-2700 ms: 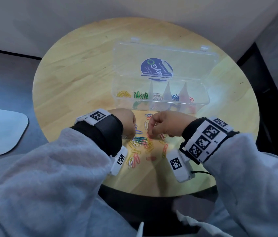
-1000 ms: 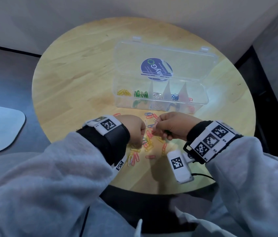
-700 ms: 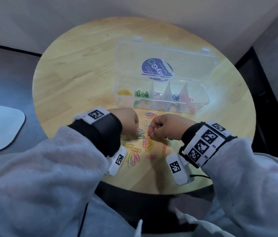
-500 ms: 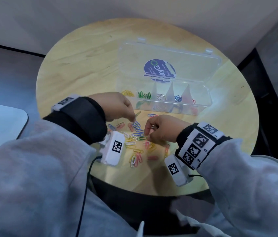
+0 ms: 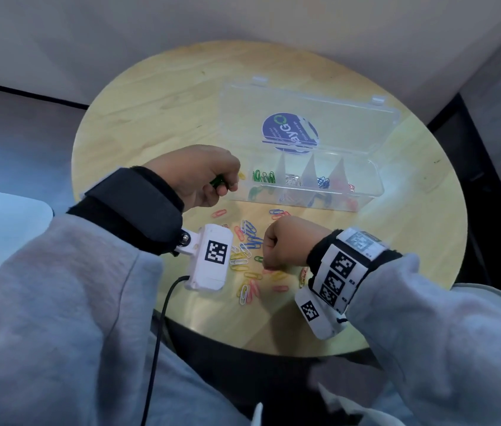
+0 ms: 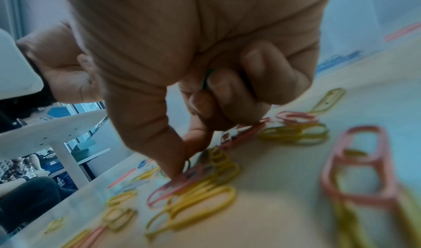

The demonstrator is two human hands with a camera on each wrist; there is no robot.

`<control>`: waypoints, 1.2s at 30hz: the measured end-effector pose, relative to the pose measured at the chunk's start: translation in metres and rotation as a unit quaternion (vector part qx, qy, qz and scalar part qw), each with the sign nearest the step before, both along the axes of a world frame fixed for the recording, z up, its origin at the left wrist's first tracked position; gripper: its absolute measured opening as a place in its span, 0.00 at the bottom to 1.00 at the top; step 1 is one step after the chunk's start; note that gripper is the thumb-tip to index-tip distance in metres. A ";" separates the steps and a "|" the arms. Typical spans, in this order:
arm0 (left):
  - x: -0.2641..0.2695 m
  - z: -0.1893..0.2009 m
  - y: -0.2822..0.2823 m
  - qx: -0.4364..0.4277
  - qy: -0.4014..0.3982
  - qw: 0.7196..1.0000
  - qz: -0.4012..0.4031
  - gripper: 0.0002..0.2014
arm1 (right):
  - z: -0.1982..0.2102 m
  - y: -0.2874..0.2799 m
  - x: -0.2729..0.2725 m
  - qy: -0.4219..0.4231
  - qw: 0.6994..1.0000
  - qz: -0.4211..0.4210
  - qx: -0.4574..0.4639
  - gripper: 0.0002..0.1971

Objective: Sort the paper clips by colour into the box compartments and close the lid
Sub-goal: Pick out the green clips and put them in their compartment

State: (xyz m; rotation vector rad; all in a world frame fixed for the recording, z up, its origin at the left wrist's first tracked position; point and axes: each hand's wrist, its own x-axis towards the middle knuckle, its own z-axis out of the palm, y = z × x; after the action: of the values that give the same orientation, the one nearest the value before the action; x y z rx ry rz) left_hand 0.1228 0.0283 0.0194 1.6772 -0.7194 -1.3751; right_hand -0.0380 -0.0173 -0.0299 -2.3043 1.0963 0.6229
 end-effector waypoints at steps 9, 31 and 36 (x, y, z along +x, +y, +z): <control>0.001 0.002 0.001 -0.016 0.098 0.994 0.046 0.09 | 0.015 -0.025 -0.025 -0.217 0.916 -0.236 0.239 0.14; 0.011 -0.007 -0.009 -0.038 0.237 0.962 0.129 0.25 | 0.029 -0.044 -0.035 -0.402 0.699 -0.448 0.386 0.14; 0.005 -0.014 -0.014 -0.035 0.208 0.970 0.123 0.28 | 0.041 -0.045 -0.030 -0.441 0.659 -0.448 0.413 0.12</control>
State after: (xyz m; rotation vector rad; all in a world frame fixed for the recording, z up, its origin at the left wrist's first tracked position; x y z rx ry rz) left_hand 0.1280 0.0139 0.0054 1.3094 -0.3036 -1.4398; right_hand -0.0679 -0.0623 0.0107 -0.8030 0.9407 -0.3655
